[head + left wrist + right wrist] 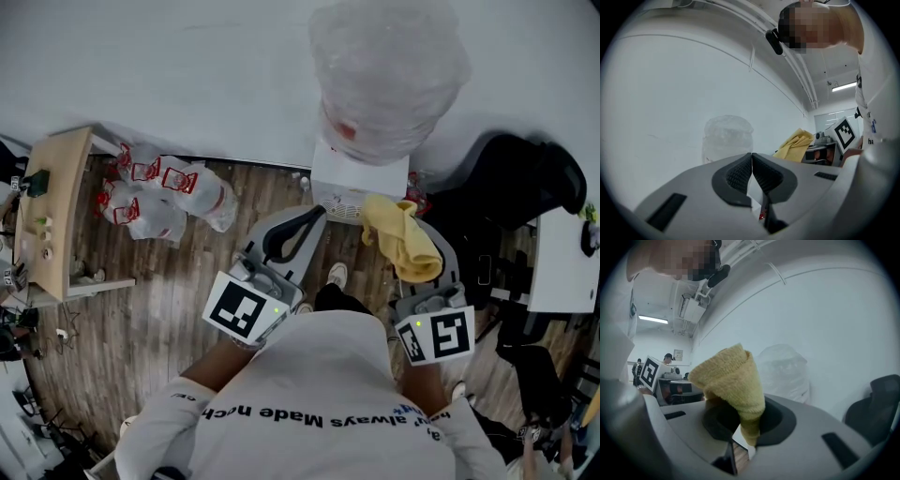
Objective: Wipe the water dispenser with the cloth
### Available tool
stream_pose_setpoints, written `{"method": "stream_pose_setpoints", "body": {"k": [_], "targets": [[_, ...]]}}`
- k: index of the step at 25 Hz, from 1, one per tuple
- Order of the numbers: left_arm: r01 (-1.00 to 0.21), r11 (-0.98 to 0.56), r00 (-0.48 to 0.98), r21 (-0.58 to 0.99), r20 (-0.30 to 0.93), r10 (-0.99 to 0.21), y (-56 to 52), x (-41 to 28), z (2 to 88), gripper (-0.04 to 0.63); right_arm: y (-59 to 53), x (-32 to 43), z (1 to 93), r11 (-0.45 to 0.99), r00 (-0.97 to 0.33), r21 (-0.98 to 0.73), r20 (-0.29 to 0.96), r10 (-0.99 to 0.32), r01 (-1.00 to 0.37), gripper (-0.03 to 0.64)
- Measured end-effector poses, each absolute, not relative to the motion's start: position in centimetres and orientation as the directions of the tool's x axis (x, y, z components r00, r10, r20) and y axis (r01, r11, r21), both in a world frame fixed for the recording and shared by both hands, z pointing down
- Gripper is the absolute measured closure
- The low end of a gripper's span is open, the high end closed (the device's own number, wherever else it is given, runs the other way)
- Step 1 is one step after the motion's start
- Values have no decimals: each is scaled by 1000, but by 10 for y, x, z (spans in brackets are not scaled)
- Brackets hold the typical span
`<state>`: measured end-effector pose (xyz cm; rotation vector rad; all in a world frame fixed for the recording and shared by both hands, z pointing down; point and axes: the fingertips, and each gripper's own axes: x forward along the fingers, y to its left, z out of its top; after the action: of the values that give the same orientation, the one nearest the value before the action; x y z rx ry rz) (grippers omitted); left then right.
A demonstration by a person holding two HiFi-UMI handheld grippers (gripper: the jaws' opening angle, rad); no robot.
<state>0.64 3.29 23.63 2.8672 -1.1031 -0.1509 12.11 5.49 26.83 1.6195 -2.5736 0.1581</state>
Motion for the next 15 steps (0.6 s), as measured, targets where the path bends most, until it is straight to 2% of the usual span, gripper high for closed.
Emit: {"method": "stream_pose_setpoints", "body": {"k": [15], "targets": [[-719,-683,686,127,-25,-727,-25,45,249,575,0,166,274,459,-461,-47,131,-878,-887,551]]}}
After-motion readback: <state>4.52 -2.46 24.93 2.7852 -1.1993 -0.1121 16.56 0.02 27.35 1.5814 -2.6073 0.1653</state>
